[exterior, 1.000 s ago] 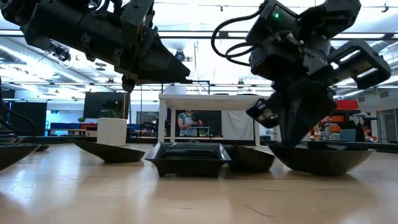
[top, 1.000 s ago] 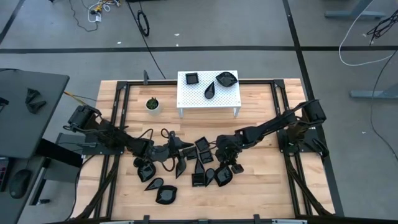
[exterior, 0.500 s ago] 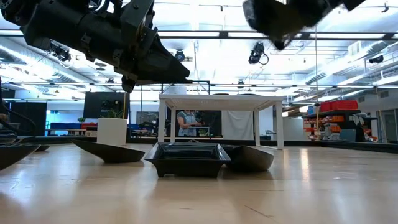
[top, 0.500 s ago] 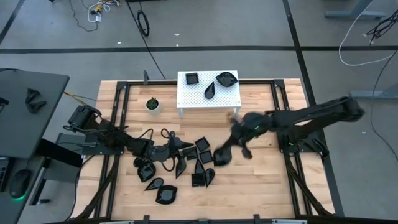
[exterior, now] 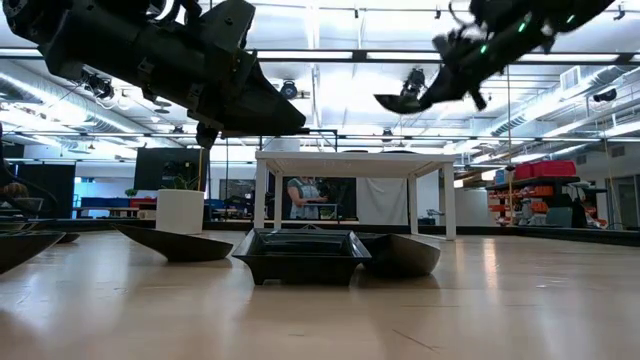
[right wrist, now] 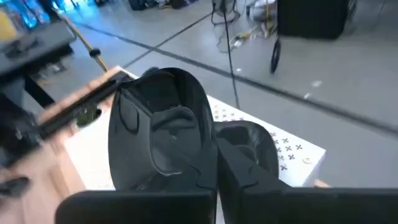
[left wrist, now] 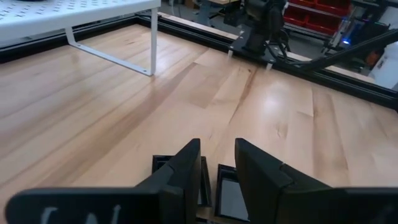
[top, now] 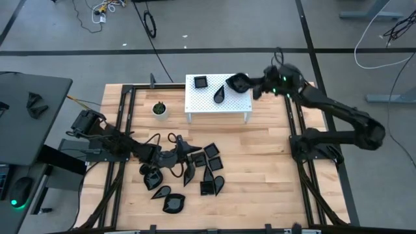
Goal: Pick & Place Mini shaped plates
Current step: Stack the black plate on top of the black plate on the shelf
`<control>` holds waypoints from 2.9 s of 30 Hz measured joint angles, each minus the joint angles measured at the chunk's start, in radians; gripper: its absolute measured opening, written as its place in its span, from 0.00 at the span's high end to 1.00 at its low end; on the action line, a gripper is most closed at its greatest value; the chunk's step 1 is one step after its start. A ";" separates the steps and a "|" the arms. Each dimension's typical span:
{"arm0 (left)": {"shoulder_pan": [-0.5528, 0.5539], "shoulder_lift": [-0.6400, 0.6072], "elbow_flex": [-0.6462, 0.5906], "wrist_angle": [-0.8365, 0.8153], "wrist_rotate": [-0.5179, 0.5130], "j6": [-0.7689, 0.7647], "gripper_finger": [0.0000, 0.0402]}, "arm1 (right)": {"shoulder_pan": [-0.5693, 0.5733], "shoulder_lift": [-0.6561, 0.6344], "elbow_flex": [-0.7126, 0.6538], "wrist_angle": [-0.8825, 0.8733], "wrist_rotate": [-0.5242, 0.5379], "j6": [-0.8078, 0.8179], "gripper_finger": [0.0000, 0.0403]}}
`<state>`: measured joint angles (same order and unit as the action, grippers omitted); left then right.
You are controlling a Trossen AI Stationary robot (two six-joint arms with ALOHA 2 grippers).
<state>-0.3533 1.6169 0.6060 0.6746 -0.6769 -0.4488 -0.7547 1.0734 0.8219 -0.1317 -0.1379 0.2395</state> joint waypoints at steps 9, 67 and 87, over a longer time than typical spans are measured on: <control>0.003 0.000 0.000 0.000 0.000 0.013 0.74 | -0.150 0.244 0.042 0.098 -0.221 0.101 0.99; -0.045 0.000 0.000 0.008 -0.029 0.016 0.74 | 0.659 -0.193 -0.389 0.268 -0.178 -0.236 0.69; -0.201 0.020 0.496 -0.867 0.042 -0.028 0.93 | 1.083 -0.035 -0.628 0.674 0.250 0.012 0.74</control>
<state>-0.5543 1.6371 1.1023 -0.1926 -0.6349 -0.4763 0.3285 1.0388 0.1937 0.5420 0.1122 0.2520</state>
